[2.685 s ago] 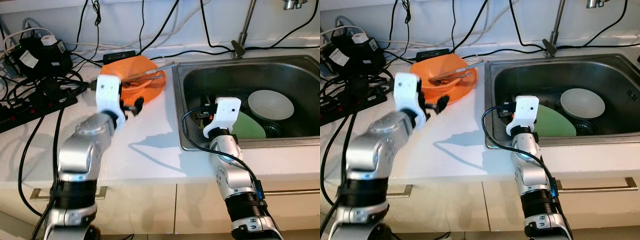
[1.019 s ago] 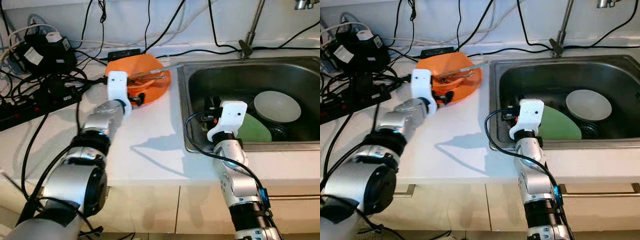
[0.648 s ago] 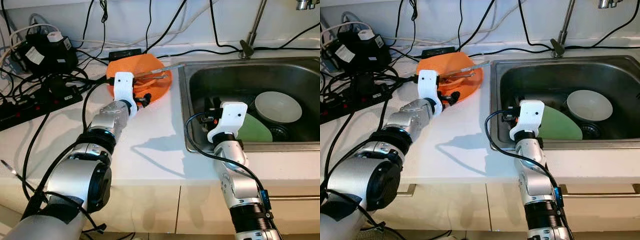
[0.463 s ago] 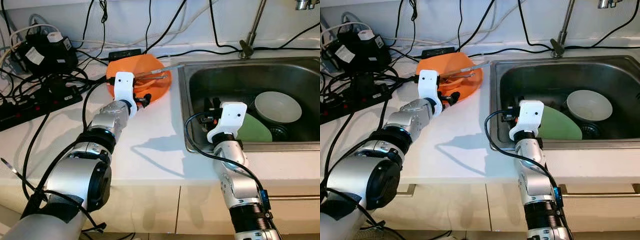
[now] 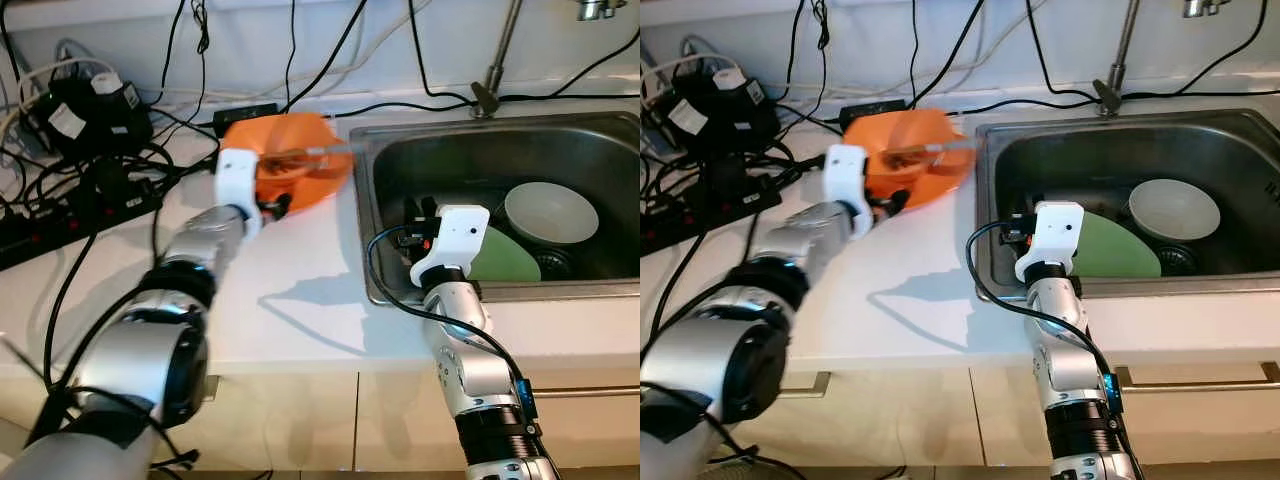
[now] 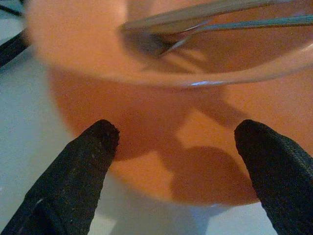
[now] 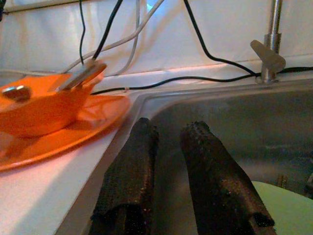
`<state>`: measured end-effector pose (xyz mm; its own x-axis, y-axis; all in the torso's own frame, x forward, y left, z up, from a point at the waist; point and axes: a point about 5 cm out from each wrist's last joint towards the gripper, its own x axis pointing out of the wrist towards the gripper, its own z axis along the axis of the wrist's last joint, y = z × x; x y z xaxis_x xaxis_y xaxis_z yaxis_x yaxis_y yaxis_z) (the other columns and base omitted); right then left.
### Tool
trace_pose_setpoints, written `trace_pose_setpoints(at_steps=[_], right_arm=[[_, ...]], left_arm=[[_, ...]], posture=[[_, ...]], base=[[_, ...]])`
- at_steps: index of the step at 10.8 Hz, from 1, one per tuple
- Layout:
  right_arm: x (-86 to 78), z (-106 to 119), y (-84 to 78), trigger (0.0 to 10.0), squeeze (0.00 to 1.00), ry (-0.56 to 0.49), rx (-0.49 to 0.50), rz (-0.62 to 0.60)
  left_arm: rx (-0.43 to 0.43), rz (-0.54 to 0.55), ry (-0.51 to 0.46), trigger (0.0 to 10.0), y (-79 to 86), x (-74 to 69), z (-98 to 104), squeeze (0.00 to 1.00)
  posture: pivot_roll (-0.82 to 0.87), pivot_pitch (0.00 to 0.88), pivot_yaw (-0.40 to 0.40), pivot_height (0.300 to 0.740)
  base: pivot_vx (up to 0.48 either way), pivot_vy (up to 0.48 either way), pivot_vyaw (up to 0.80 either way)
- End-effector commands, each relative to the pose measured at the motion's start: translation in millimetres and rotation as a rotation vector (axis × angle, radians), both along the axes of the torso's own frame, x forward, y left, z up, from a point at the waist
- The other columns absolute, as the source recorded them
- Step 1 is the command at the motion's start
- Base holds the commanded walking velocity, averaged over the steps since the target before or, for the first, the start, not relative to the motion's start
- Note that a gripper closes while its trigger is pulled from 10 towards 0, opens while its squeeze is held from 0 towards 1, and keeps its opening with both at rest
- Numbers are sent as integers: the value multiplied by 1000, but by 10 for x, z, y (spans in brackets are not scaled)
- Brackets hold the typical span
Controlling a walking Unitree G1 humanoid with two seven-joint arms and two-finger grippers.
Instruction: Kitchen organization
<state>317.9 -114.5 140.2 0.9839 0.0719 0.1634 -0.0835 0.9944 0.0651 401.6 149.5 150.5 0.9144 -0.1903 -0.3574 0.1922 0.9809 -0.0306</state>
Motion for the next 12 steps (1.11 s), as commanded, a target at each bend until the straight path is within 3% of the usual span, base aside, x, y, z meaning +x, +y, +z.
trace_pose_setpoints(at_steps=[1, 4, 8, 12], right_arm=[[-1, -66, 45, 10000, 0, 30, -1, 19], [24, -73, 97, 10000, 0, 33, 2, 42], [62, -54, 95, 10000, 0, 25, 3, 46], [80, -57, 111, 10000, 0, 20, 9, 46]], left_arm=[[15, 4, 191, 10000, 93, -185, -414, 0], [-34, -24, 196, 10000, 180, -218, -372, 0], [-61, -45, 122, 10000, 204, -294, -62, 0], [-43, -81, 119, 10000, 210, -648, 141, 0]], posture=[[29, 0, 138, 740], [55, 0, 130, 740], [73, 0, 131, 740], [89, 0, 146, 740]], base=[[0, 0, 0], [0, 0, 0], [0, 0, 0], [0, 0, 0]])
